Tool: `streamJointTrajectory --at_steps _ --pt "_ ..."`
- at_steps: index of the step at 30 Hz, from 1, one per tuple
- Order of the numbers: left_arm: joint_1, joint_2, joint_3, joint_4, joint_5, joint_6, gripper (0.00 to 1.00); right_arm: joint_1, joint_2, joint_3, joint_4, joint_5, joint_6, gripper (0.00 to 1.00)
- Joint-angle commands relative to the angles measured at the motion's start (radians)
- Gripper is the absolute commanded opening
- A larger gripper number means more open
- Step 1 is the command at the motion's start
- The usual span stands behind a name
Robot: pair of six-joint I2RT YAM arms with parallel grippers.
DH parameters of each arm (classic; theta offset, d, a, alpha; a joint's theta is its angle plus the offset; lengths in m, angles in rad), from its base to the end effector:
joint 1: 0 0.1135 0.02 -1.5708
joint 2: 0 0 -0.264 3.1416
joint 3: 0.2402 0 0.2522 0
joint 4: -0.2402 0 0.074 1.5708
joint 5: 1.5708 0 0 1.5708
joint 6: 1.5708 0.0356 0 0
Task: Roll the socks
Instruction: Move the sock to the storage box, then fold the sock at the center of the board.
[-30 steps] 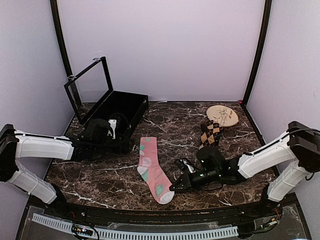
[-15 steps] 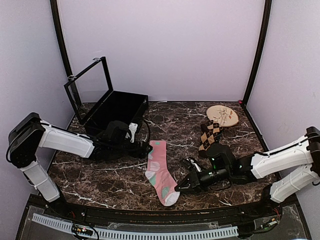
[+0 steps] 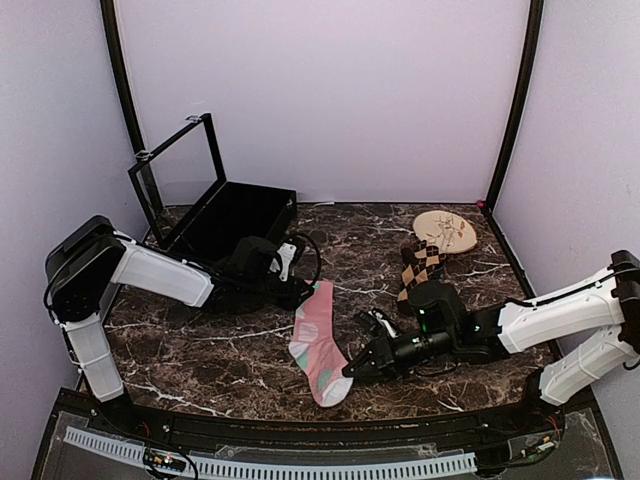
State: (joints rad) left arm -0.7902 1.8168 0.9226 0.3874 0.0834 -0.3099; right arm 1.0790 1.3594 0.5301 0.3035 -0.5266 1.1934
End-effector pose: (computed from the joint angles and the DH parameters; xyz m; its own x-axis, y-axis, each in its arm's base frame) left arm 0.2654 -0.2722 0.1630 -0.5568 0.1304 -0.8203 0.6190 0.7237 -0.3051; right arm 0.1093 0.2420 0.1789 -0.9866 -0.1397 -0.0842 -0.1361 0.4205 0.8970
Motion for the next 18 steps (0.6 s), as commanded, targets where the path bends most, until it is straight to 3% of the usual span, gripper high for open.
streamJointTrajectory --at_steps 1,4,10,18 --pt "-0.006 0.032 0.062 -0.024 0.035 0.033 0.18 0.000 -0.016 0.028 -0.005 -0.001 0.011 0.02" --pt "-0.004 0.072 0.107 -0.056 0.031 0.051 0.00 -0.006 -0.018 0.036 -0.008 -0.002 0.016 0.02" --pt "-0.002 0.159 0.138 -0.065 0.045 0.055 0.00 -0.021 -0.010 0.062 0.001 -0.008 0.028 0.03" --pt "0.032 0.191 0.068 -0.004 0.068 -0.007 0.00 -0.064 -0.010 0.088 0.047 -0.008 0.074 0.03"
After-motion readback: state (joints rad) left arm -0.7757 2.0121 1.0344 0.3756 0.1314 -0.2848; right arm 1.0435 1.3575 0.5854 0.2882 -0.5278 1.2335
